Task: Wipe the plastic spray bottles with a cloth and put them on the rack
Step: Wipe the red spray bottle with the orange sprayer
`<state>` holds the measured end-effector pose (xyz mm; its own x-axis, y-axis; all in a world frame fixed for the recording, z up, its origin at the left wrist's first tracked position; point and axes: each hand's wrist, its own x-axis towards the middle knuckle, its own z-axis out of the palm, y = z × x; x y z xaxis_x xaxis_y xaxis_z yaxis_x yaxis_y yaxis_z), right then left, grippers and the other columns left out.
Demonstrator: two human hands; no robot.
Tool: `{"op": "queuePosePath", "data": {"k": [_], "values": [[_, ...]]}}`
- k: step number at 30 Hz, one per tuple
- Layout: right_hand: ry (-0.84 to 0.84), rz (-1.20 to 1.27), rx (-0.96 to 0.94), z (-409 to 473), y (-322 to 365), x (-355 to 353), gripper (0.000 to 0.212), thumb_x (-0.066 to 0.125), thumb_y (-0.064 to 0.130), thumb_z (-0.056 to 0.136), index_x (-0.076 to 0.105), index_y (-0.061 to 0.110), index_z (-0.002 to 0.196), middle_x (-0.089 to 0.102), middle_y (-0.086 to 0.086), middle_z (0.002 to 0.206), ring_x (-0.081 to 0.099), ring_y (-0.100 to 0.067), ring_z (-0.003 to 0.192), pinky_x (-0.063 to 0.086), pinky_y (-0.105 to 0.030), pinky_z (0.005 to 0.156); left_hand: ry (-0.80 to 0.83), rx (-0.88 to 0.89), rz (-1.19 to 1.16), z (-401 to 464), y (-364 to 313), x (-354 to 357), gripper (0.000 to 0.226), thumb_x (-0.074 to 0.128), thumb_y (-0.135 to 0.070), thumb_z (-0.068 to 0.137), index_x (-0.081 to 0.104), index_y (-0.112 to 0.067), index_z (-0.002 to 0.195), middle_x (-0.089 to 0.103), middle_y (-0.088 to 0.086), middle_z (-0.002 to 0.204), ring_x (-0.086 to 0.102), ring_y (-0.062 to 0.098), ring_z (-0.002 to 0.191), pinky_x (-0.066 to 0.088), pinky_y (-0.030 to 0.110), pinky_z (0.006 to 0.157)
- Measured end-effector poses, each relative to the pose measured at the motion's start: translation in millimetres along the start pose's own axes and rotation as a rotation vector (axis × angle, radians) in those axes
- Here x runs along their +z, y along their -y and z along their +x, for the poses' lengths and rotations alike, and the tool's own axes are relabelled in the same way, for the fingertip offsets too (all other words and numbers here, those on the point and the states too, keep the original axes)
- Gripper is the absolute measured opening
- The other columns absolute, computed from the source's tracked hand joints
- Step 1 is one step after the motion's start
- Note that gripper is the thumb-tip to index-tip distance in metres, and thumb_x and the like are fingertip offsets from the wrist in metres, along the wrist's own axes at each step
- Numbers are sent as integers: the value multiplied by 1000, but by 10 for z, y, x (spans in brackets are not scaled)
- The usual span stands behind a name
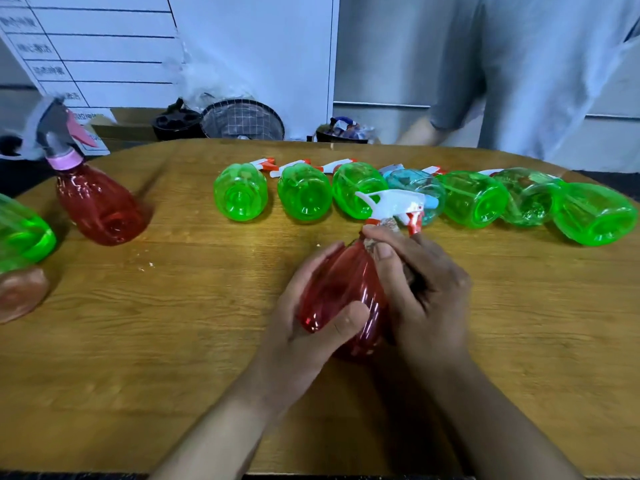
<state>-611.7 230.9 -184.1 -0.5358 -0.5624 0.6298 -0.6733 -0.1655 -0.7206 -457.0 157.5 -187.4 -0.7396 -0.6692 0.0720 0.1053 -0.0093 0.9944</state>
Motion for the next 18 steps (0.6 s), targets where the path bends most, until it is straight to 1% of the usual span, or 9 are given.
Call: {"op": "queuePosePath", "data": {"k": [1, 3, 5, 6, 8, 10, 14, 16, 18], "values": [[-5, 15, 12, 5, 6, 1, 27, 61, 26, 104, 77, 18, 123, 67, -5, 85, 62, -20, 77, 48, -37, 68, -1, -2, -22, 5, 8, 10, 78, 90, -41, 79, 55, -29, 148, 68, -11, 141, 63, 8, 133, 51, 22, 106], [-30, 33, 12, 5, 28, 12, 28, 60, 27, 104, 76, 16, 125, 68, -1, 88, 62, -13, 78, 47, -27, 69, -43, 10, -61, 14, -11, 44, 70, 83, -25, 83, 56, -29, 147, 70, -11, 139, 64, 9, 131, 53, 23, 103], [-48, 18, -18, -8, 63, 30, 29, 59, 25, 105, 75, 15, 126, 66, 2, 88, 60, -7, 79, 44, -19, 71, -78, 15, -119, 34, -27, 43, 70, 81, -30, 86, 54, -26, 150, 69, -1, 141, 64, 18, 134, 52, 40, 111], [-47, 11, -33, -19, 74, 40, 28, 58, 25, 105, 74, 14, 126, 67, -1, 88, 62, -9, 81, 45, -21, 72, -99, 11, -162, 44, -42, 44, 71, 79, -34, 86, 53, -25, 151, 69, 3, 141, 64, 22, 134, 49, 48, 114], [-40, 20, -42, -29, 72, 51, 28, 58, 25, 106, 74, 14, 126, 69, -8, 90, 65, -20, 83, 50, -31, 73, -130, 16, -221, 61, -72, 53, 67, 76, -34, 89, 52, -24, 151, 69, 4, 140, 65, 23, 133, 47, 55, 115], [-53, 44, -15, -17, 60, 49, 29, 57, 25, 106, 74, 16, 127, 71, -7, 93, 67, -21, 86, 52, -34, 76, -144, 10, -237, 66, -69, 69, 58, 68, -30, 94, 53, -27, 150, 70, -1, 139, 65, 20, 132, 47, 55, 116], [-105, 103, 68, 23, 55, 46, 28, 58, 25, 105, 74, 17, 126, 76, 7, 115, 70, -12, 105, 52, -31, 91, -127, 0, -159, 51, -17, 61, 47, 57, -34, 97, 61, -35, 144, 66, -10, 144, 60, 12, 138, 45, 57, 118], [-110, 106, 73, 12, 50, 54, 26, 58, 24, 105, 75, 18, 125, 77, 7, 116, 72, -14, 105, 55, -35, 91, -97, 17, -107, 43, 8, 48, 47, 57, -38, 98, 61, -36, 144, 64, -13, 147, 57, 10, 140, 44, 53, 119], [-80, 79, 43, -9, 59, 58, 25, 59, 25, 105, 76, 19, 123, 78, 2, 105, 73, -20, 95, 56, -42, 83, -100, 36, -65, 36, 8, 35, 47, 55, -38, 98, 61, -32, 145, 63, -12, 147, 56, 9, 141, 44, 50, 120]]}}
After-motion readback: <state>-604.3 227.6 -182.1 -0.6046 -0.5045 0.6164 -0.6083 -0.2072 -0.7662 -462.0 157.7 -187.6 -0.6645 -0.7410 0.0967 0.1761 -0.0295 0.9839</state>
